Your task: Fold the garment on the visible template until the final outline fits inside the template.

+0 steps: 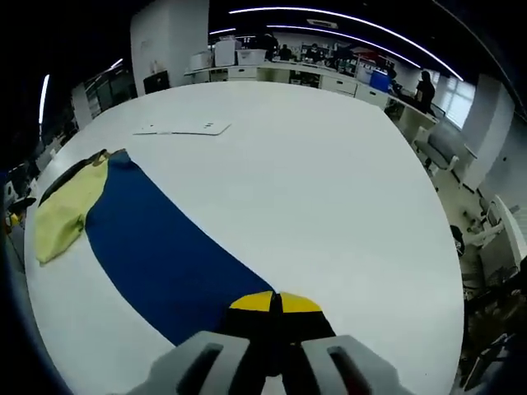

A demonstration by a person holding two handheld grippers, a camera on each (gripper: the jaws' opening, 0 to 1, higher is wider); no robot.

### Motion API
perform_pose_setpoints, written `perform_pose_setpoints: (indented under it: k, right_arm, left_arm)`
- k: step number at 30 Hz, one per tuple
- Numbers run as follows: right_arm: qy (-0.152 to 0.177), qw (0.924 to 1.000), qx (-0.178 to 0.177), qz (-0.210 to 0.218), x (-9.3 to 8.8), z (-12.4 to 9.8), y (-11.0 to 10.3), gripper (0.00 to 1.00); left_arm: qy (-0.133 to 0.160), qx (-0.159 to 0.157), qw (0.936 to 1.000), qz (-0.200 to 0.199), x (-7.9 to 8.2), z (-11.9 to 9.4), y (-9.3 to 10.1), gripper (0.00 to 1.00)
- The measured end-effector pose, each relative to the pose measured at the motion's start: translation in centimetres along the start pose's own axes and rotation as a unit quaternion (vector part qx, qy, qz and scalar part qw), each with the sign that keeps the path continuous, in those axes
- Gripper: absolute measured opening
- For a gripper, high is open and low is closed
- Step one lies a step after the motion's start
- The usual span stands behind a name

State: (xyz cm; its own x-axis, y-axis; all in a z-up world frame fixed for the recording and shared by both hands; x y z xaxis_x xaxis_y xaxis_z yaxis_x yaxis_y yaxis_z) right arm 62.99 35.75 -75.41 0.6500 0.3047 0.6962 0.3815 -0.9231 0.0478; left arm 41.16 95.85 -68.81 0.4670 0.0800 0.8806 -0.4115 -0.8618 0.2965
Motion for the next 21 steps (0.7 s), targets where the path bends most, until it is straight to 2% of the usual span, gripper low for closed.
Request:
perform_pose_setpoints:
  k: [10, 13, 21]
  right_arm:
    - [0.005, 0.9999, 0.011, -0.004, 0.0, -1.0, -1.2, 0.0]
    - [0.011, 0.9999, 0.011, -0.006, 0.1, -1.5, -1.2, 0.1]
    - [0.037, 0.9985, 0.021, 0.033, -0.1, -3.5, -1.7, 0.28]
  left_arm:
    - [0.0, -0.004, 1.0, 0.003, 0.0, -0.1, 0.2, 0.84]
    - [0.003, -0.005, 1.0, 0.004, 0.2, -0.1, 0.3, 0.84]
    - [0.007, -0.009, 0.9999, 0.004, 0.4, -0.1, 0.4, 0.84]
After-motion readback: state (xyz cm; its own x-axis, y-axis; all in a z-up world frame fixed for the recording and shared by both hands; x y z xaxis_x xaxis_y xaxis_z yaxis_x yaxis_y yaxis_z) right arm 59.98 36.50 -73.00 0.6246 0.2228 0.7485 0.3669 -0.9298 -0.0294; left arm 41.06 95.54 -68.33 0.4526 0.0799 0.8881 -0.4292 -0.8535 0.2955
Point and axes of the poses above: the point that each gripper's makers call its tool centre point, and the gripper's own axes: z roughly forward along the fingers, y roughly to its right, x roughly out of its top, the point moved 1 cm from there along -z, roughly backward along the fingers, and after that the axes turned 7 degrees about y, right-handed, at the moved point
